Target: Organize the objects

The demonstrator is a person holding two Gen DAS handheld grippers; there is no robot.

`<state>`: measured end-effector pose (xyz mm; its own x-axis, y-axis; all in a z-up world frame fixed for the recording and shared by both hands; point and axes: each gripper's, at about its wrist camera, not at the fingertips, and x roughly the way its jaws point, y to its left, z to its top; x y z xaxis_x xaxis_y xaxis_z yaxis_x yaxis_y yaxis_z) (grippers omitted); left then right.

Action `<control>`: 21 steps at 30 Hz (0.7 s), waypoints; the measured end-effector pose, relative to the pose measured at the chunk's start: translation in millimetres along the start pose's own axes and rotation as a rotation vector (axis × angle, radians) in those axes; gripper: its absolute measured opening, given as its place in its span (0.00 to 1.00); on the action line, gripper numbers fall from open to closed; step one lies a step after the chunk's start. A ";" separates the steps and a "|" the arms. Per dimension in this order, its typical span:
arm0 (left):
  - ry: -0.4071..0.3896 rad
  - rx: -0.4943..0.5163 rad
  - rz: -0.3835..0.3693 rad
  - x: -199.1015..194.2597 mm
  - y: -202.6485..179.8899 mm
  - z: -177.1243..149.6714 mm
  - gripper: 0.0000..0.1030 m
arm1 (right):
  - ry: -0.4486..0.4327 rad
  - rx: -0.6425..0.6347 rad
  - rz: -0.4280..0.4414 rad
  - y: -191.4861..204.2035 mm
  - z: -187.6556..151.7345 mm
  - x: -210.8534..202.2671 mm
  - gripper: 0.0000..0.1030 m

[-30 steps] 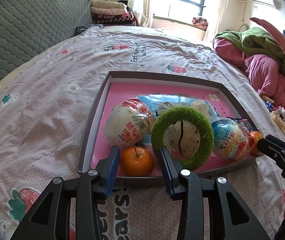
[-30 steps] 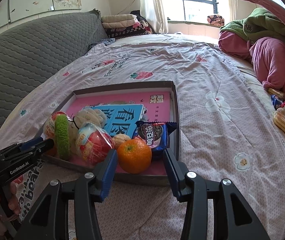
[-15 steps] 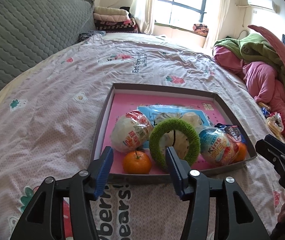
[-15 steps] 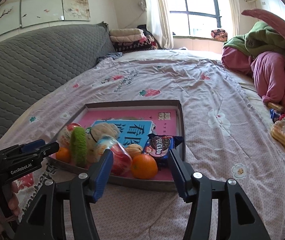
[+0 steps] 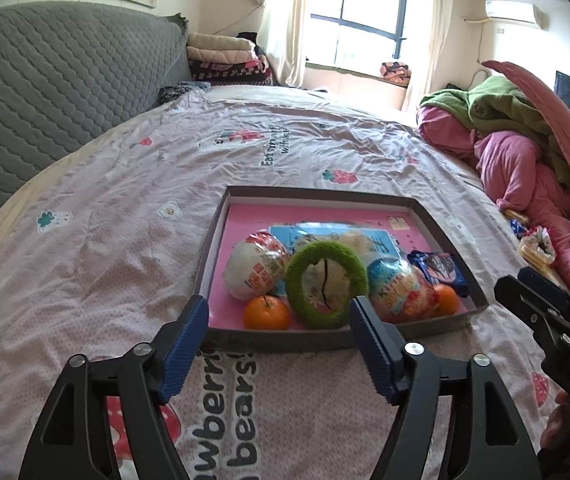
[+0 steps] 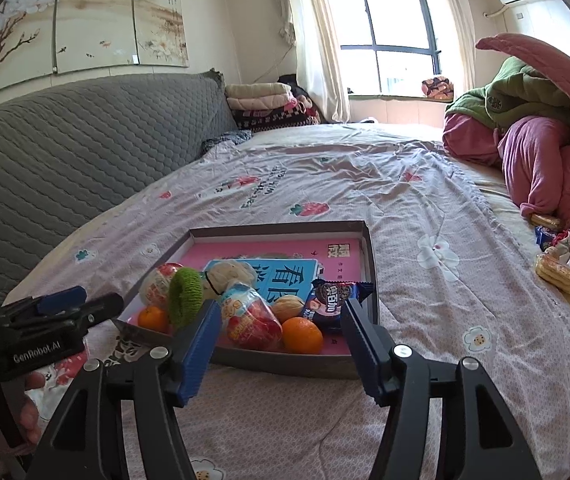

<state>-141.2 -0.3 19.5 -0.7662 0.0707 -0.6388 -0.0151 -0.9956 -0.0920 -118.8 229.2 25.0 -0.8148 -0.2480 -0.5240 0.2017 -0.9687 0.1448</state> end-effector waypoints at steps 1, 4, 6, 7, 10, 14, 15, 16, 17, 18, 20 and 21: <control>-0.003 0.005 0.003 -2.2 -2.0 -2.1 0.73 | -0.007 -0.004 0.003 2.3 -1.6 -2.3 0.61; -0.013 0.008 0.020 -5.4 -3.3 -6.2 0.75 | -0.012 -0.020 0.005 8.0 -5.3 -5.9 0.62; -0.008 0.004 0.015 -6.9 -3.1 -9.9 0.76 | -0.015 -0.035 -0.002 11.9 -8.7 -8.4 0.64; -0.006 0.012 0.017 -6.9 -3.7 -11.8 0.76 | -0.022 -0.043 -0.009 14.4 -10.8 -10.4 0.64; 0.005 0.030 0.026 -6.6 -6.0 -18.3 0.76 | -0.046 -0.042 -0.024 17.2 -15.4 -17.1 0.64; 0.009 0.035 0.027 -7.2 -7.6 -26.8 0.76 | -0.060 -0.033 -0.032 18.0 -20.7 -23.0 0.64; 0.009 0.035 0.028 -7.6 -7.8 -28.2 0.76 | -0.061 -0.031 -0.036 18.1 -21.6 -23.6 0.64; 0.010 0.037 0.030 -7.9 -7.9 -29.6 0.76 | -0.062 -0.027 -0.039 18.1 -23.0 -24.2 0.65; 0.011 0.039 0.031 -8.0 -8.3 -30.1 0.76 | -0.062 -0.025 -0.041 18.1 -23.4 -24.3 0.65; 0.007 0.040 0.034 -8.7 -8.2 -31.4 0.76 | -0.064 -0.023 -0.047 18.1 -24.2 -24.7 0.65; 0.003 0.040 0.037 -9.5 -7.9 -32.6 0.76 | -0.070 -0.020 -0.054 18.4 -25.6 -25.5 0.65; -0.001 0.039 0.040 -10.0 -7.6 -33.9 0.76 | -0.074 -0.019 -0.055 18.4 -26.4 -25.7 0.65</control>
<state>-111.6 8.6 0.6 -0.7672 0.0310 -0.6406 -0.0099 -0.9993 -0.0366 -79.8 217.5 19.0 -0.8627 -0.1931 -0.4674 0.1648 -0.9811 0.1012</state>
